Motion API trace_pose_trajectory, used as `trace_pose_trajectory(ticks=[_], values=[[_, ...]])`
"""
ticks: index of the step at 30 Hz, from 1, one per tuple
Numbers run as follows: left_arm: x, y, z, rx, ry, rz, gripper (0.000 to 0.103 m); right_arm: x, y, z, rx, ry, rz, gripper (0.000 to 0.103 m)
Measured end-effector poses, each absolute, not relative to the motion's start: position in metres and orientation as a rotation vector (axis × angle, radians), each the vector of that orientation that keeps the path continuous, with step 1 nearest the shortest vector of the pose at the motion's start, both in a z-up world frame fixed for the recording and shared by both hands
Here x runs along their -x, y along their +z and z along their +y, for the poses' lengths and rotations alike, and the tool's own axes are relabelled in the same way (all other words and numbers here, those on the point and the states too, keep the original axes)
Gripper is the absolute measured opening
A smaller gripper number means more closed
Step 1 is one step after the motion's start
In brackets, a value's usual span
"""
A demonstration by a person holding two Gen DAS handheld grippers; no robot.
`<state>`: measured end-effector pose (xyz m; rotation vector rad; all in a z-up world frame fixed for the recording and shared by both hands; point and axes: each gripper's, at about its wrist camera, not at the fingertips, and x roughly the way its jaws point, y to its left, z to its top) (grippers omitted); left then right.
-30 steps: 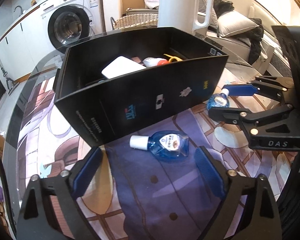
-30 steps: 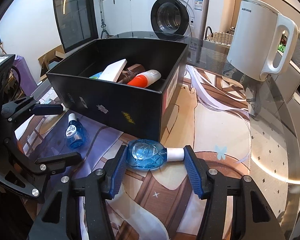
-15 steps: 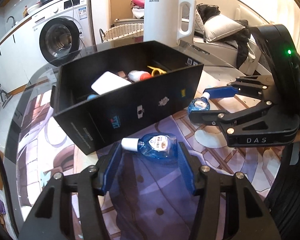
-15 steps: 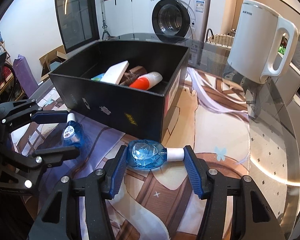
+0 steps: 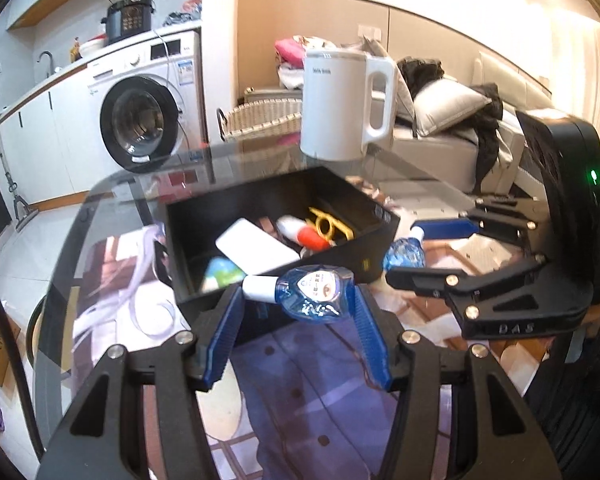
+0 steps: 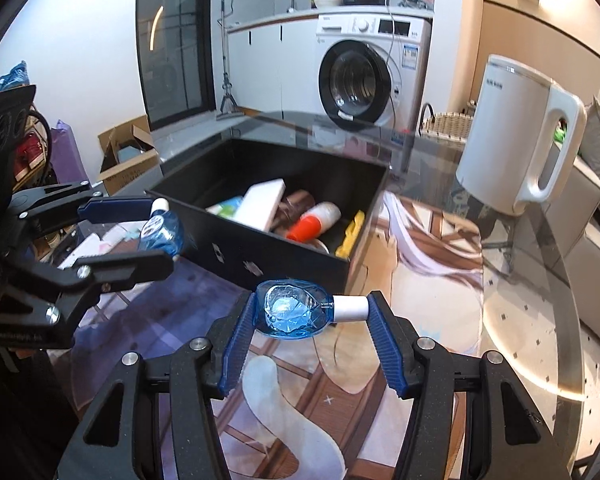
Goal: Organize rigid objects
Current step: 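Lower the large blue bottle into the box with right tool while left tool drops the small one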
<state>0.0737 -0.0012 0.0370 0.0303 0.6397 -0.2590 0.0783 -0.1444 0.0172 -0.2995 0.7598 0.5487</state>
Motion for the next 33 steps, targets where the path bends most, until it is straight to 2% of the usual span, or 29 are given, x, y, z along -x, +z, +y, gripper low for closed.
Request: trace_pose_trajectory(ticks=[18,33], values=[[-0.081,0.058,0.018,-0.003,-0.149,0.536,0.055,-0.078,0.050,-0.134,0.264,0.575,0.621,0.057],[-0.095,0.060,0.013,-0.033,-0.124,0.509,0.055,-0.100,0.055,-0.126,0.247,0.555,0.601,0.057]])
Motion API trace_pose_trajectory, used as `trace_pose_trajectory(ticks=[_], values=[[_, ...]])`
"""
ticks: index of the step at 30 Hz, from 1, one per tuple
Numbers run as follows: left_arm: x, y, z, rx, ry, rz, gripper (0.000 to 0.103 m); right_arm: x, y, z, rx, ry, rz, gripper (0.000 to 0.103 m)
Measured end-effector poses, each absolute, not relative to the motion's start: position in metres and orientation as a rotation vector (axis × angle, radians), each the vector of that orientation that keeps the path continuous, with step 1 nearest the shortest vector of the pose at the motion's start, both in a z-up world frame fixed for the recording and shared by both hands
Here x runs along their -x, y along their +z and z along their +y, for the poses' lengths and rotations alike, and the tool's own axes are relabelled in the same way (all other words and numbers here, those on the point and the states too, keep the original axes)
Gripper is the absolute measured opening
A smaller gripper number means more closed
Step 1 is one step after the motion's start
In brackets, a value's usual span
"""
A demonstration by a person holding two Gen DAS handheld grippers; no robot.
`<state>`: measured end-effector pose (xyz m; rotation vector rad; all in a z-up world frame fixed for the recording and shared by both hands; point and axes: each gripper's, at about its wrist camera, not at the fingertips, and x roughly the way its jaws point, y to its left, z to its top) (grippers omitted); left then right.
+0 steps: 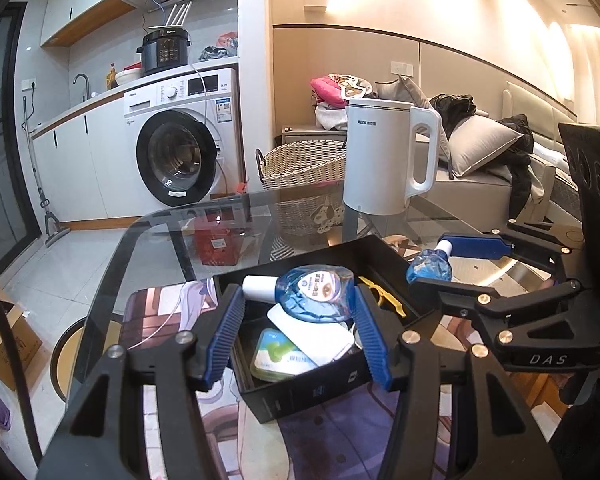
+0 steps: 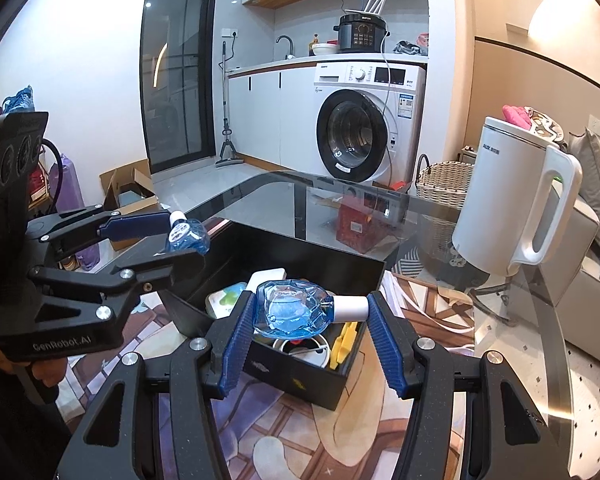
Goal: Organize rigid objects
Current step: 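Lower the large blue bottle into the box with right tool while left tool drops the small one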
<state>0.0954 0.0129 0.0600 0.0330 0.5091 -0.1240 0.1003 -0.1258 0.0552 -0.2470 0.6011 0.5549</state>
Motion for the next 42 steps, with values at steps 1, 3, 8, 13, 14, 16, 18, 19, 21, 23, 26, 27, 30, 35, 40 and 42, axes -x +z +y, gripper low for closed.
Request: trace_pose_trajectory(ticks=[1,3,8,13,14,16,18,19,21,23,26,27,30,35,40,42], values=[[-0.098,0.059,0.013,-0.037,-0.121,0.513,0.055,-0.103,0.054,-0.124,0.249,0.557,0.605,0.057],[-0.104,0.054,0.013,-0.048,-0.113,0.524,0.055,-0.106,0.052,-0.120,0.252,0.560,0.613,0.057],[-0.120,0.043,0.015,-0.055,-0.103,0.559,0.055,-0.119,0.043,-0.112,0.271,0.568,0.642,0.057],[-0.132,0.035,0.018,-0.055,-0.109,0.581,0.055,-0.133,0.036,-0.105,0.278,0.567,0.665,0.057],[-0.133,0.034,0.019,-0.054,-0.112,0.584,0.055,-0.135,0.035,-0.104,0.277,0.568,0.669,0.057],[-0.138,0.033,0.020,-0.049,-0.117,0.590,0.055,-0.139,0.033,-0.103,0.277,0.572,0.675,0.057],[-0.142,0.031,0.020,-0.048,-0.122,0.596,0.055,-0.142,0.030,-0.103,0.281,0.575,0.680,0.057],[-0.142,0.029,0.021,-0.048,-0.125,0.599,0.055,-0.144,0.028,-0.103,0.282,0.577,0.687,0.057],[-0.144,0.027,0.022,-0.049,-0.134,0.603,0.055,-0.147,0.025,-0.104,0.284,0.583,0.693,0.057],[-0.145,0.025,0.022,-0.053,-0.142,0.597,0.055,-0.149,0.024,-0.104,0.288,0.585,0.699,0.057],[-0.148,0.023,0.020,-0.061,-0.152,0.604,0.055,-0.150,0.023,-0.103,0.291,0.601,0.699,0.057],[-0.148,0.022,0.019,-0.064,-0.160,0.605,0.055,-0.150,0.023,-0.102,0.294,0.610,0.699,0.057],[-0.149,0.021,0.019,-0.059,-0.165,0.611,0.055,-0.152,0.020,-0.100,0.297,0.620,0.710,0.057],[-0.148,0.021,0.019,-0.053,-0.176,0.616,0.055,-0.153,0.018,-0.101,0.291,0.630,0.720,0.057],[-0.147,0.021,0.019,-0.049,-0.172,0.615,0.055,-0.149,0.020,-0.102,0.302,0.629,0.700,0.069],[-0.147,0.021,0.019,-0.048,-0.172,0.616,0.056,-0.145,0.021,-0.102,0.304,0.636,0.690,0.075]])
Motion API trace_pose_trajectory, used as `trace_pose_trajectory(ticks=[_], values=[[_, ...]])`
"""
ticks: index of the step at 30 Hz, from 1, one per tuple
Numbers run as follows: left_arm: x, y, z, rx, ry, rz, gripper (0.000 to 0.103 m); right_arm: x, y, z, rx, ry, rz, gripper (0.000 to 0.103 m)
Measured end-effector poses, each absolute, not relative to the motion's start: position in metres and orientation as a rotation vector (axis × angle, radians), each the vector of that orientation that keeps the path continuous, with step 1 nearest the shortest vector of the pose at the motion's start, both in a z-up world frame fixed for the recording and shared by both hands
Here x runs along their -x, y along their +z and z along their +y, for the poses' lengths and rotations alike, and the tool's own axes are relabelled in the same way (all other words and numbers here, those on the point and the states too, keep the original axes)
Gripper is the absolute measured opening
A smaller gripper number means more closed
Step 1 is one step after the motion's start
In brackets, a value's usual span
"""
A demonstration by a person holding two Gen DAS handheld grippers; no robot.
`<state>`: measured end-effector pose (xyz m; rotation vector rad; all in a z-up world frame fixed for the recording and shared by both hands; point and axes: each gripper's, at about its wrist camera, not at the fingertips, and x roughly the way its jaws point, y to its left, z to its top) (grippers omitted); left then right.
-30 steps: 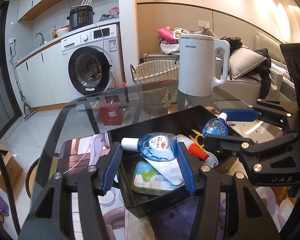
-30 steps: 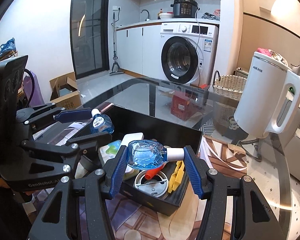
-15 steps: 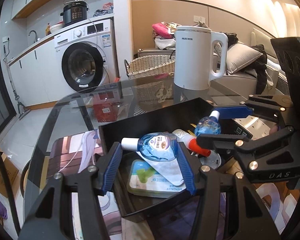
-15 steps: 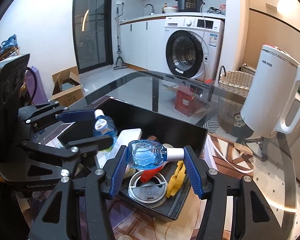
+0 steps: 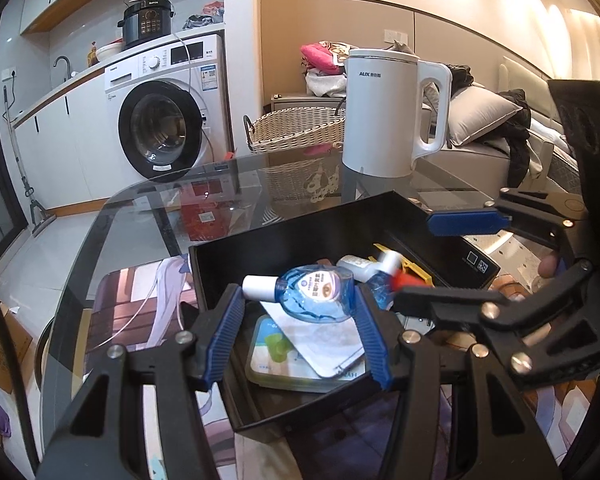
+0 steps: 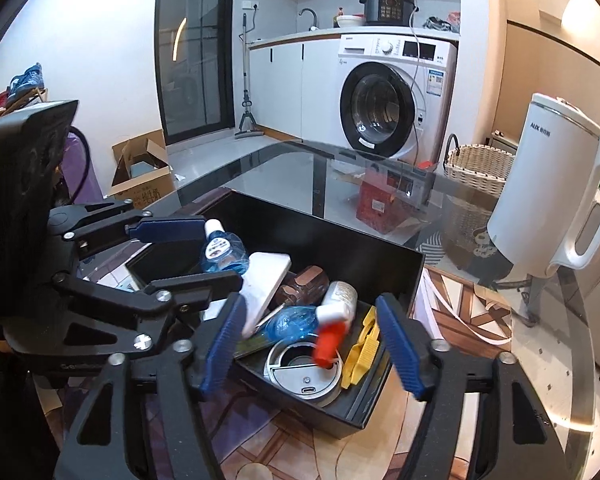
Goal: Organize rigid objects
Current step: 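Lower the large blue bottle into the box with right tool while left tool drops the small one, then withdraw both open tools away from the black box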
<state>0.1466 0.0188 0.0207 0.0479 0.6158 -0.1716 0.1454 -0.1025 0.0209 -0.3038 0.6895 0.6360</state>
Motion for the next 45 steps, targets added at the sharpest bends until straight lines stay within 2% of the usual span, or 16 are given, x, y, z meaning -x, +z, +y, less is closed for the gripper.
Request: trace_pose_trajectory(ticks=[2,9,11,13,14,19,29,45], values=[[-0.147,0.021,0.019,-0.049,-0.170,0.616,0.056,-0.141,0.023,-0.104,0.306,0.633,0.671,0.084],[-0.145,0.021,0.019,-0.049,-0.160,0.620,0.058,-0.131,0.027,-0.114,0.302,0.595,0.650,0.093],[-0.144,0.022,0.018,-0.044,-0.167,0.620,0.069,-0.129,0.028,-0.117,0.298,0.590,0.647,0.097],[-0.141,0.025,0.015,-0.045,-0.170,0.611,0.085,-0.127,0.029,-0.120,0.293,0.583,0.645,0.099],[-0.139,0.027,0.013,-0.050,-0.161,0.606,0.088,-0.125,0.030,-0.122,0.291,0.580,0.643,0.102],[-0.132,0.033,0.018,0.012,-0.148,0.593,0.103,-0.119,0.034,-0.134,0.271,0.568,0.621,0.102],[-0.095,0.040,0.046,0.119,-0.045,0.492,0.103,-0.096,0.039,-0.148,0.212,0.563,0.592,0.103],[-0.081,0.015,0.050,0.070,-0.009,0.511,0.103,-0.076,0.029,-0.137,0.220,0.536,0.533,0.103]])
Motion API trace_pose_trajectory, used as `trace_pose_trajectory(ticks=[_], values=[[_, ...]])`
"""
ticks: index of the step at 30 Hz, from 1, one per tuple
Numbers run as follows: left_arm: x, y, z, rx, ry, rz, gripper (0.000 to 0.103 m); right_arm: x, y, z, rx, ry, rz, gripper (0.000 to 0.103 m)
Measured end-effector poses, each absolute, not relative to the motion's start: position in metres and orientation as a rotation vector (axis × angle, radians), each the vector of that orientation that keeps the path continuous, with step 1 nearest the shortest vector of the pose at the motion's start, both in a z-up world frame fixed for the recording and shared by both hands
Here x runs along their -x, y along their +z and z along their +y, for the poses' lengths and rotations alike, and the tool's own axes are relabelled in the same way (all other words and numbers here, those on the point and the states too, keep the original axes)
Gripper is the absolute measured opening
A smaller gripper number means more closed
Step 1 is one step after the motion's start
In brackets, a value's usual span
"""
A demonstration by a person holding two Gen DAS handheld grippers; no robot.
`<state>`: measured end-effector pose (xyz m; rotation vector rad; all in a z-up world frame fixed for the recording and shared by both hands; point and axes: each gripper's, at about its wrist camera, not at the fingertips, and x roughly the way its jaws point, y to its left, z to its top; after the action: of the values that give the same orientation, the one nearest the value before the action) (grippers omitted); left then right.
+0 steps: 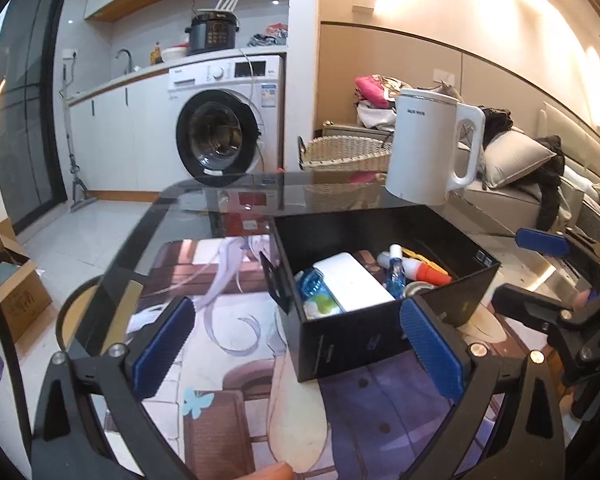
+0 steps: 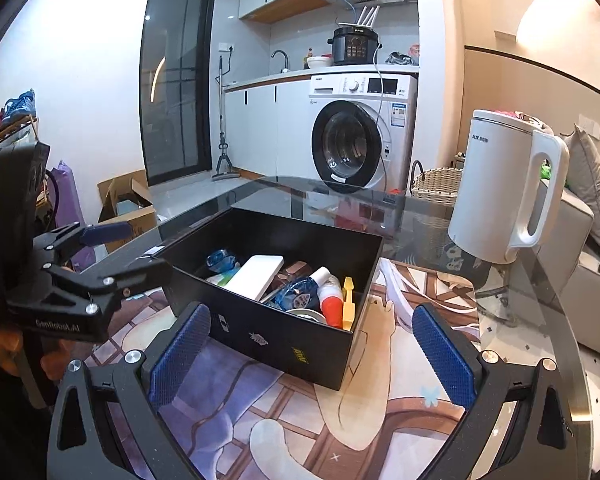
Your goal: Organize rigid objects
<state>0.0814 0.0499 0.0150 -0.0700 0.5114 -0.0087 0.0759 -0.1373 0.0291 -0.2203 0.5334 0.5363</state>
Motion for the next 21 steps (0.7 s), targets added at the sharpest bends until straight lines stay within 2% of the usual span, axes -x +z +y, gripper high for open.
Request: trace_pose_trajectory(ticks=[21], values=[[-0.0825,0.0144,0.0539,0.083,-0.013,0.512,0.103,-0.0776,0.0251,-0.1381,0.233,0.527,0.516,0.103]])
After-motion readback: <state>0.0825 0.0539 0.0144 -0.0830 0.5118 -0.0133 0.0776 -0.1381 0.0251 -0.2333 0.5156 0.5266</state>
